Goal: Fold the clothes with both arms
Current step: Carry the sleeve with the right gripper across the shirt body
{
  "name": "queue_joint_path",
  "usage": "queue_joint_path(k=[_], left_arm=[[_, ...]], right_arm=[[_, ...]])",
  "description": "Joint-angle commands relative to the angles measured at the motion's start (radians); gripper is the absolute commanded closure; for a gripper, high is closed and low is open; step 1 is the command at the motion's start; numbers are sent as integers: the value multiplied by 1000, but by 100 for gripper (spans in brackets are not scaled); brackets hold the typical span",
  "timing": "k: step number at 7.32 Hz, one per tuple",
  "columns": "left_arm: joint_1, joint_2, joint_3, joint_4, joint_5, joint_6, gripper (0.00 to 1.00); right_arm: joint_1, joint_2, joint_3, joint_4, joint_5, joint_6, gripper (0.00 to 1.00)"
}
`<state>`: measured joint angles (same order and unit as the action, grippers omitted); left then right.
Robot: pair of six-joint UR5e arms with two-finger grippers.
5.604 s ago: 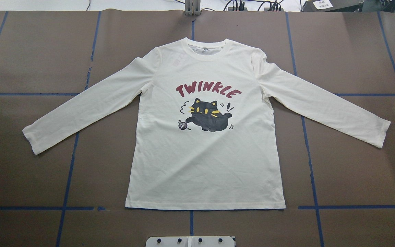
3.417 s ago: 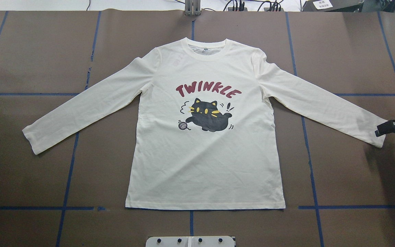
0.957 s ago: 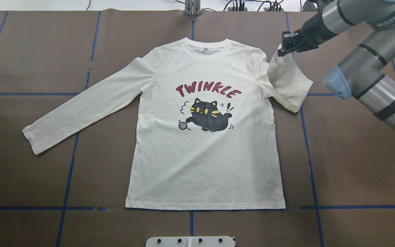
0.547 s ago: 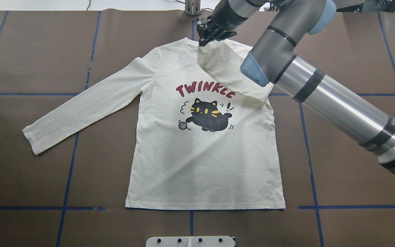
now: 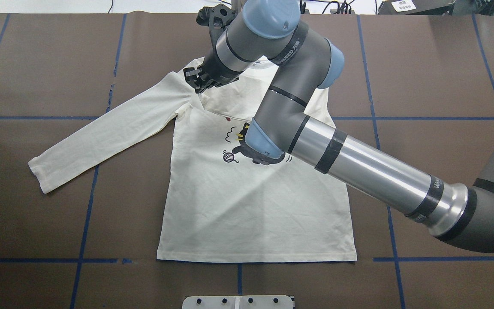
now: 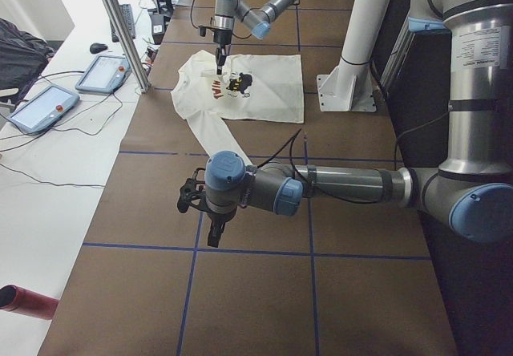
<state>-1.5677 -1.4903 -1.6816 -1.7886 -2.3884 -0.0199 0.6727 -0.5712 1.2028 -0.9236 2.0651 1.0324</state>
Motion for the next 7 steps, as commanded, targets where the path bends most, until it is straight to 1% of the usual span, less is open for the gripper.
queue_joint_path(k=[1, 2, 3, 4, 5, 6, 7], left_arm=[[2, -1, 9, -2, 0, 0, 0], [2, -1, 10, -6, 0, 0, 0], [2, -2, 11, -6, 0, 0, 0], [2, -4, 10, -6, 0, 0, 0], [2, -5, 10, -9, 0, 0, 0], [6, -7, 8, -43, 5, -11, 0], [46, -11, 3, -102, 17, -163, 0]], right_arm=[[-37, -12, -5, 87, -26, 1, 100], [-57, -18, -5, 95, -49, 1, 71], [-99, -19, -6, 107, -112, 1, 1], [-113, -22, -8, 104, -140, 4, 0], [-111, -22, -8, 82, -143, 14, 0], [-99, -7, -5, 9, -142, 53, 0], [-72, -3, 13, -86, -125, 52, 0]])
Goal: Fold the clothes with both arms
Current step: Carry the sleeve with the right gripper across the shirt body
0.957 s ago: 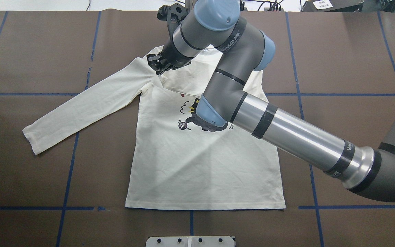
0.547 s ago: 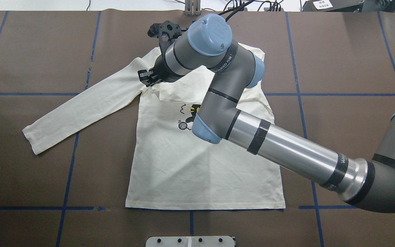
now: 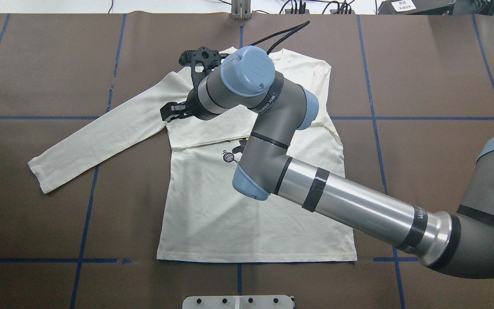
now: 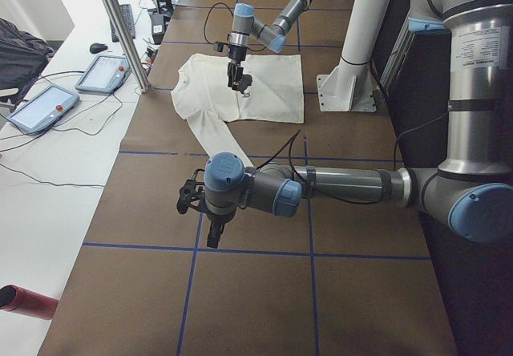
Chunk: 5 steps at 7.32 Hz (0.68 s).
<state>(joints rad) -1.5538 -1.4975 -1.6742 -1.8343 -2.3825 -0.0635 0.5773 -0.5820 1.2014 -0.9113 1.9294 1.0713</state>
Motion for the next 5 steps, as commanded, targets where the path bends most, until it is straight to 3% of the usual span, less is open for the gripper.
queue_joint_path(k=[1, 3, 5], left_arm=[[109, 2, -12, -180, 78, -354, 0], [336, 63, -65, -366, 182, -789, 0], [606, 123, -201, -378, 339, -1173, 0]], right_arm=[[71, 7, 56, -280, 44, -3, 0], [207, -34, 142, -574, 156, -136, 0], [335, -128, 184, -682, 256, -336, 0]])
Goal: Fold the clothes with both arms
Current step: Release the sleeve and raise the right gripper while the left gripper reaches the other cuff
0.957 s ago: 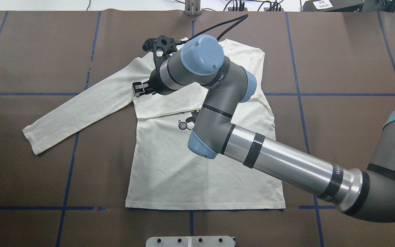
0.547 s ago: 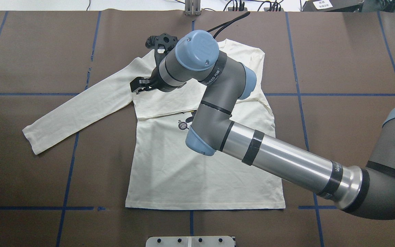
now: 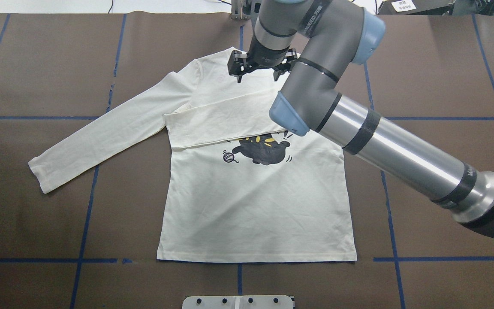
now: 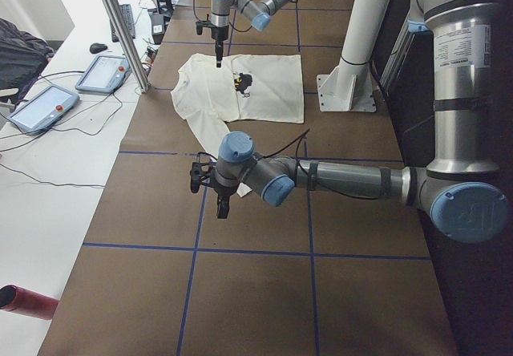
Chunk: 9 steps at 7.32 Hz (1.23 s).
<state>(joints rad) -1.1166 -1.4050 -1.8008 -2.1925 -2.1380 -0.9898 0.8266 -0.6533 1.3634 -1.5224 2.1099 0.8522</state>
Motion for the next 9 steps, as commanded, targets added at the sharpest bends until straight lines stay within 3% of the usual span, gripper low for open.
queue_joint_path(k=[1, 2, 5, 9], left_arm=[[324, 26, -77, -20, 219, -418, 0], [427, 9, -68, -20, 303, -561, 0], [439, -55, 24, -20, 313, -563, 6], [437, -35, 35, -20, 337, -508, 9]], right_arm=[[142, -110, 23, -73, 112, -216, 0], [184, -162, 29, -70, 122, -299, 0], [232, -218, 29, -65, 170, -366, 0], [226, -216, 36, -59, 167, -352, 0]])
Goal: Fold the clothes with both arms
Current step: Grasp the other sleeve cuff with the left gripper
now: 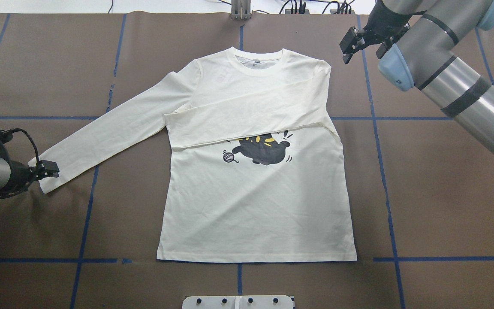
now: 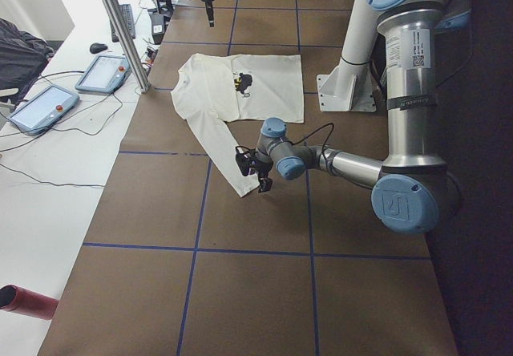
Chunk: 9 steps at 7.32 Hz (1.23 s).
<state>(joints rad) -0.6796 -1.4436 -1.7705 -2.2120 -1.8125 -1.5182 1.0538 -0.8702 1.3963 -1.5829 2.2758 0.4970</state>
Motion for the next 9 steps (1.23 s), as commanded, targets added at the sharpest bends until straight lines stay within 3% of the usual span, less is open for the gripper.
queue_joint_path(k=[1, 2, 3, 6, 8, 9], left_arm=[[0, 3, 19, 0, 12, 24, 11], [0, 3, 22, 0, 12, 32, 14], [0, 0, 23, 0, 10, 32, 23], [0, -1, 19, 0, 12, 30, 78], [-1, -3, 8, 1, 10, 30, 98], [-1, -6, 6, 5, 10, 32, 100]], right_arm=[[-3, 0, 4, 3, 1, 3, 0], [-6, 0, 12, 3, -1, 5, 0], [-6, -1, 13, 3, -1, 5, 0], [-6, -1, 13, 1, -1, 3, 0], [-6, -3, 13, 1, -1, 3, 0], [-6, -3, 13, 1, -1, 3, 0]])
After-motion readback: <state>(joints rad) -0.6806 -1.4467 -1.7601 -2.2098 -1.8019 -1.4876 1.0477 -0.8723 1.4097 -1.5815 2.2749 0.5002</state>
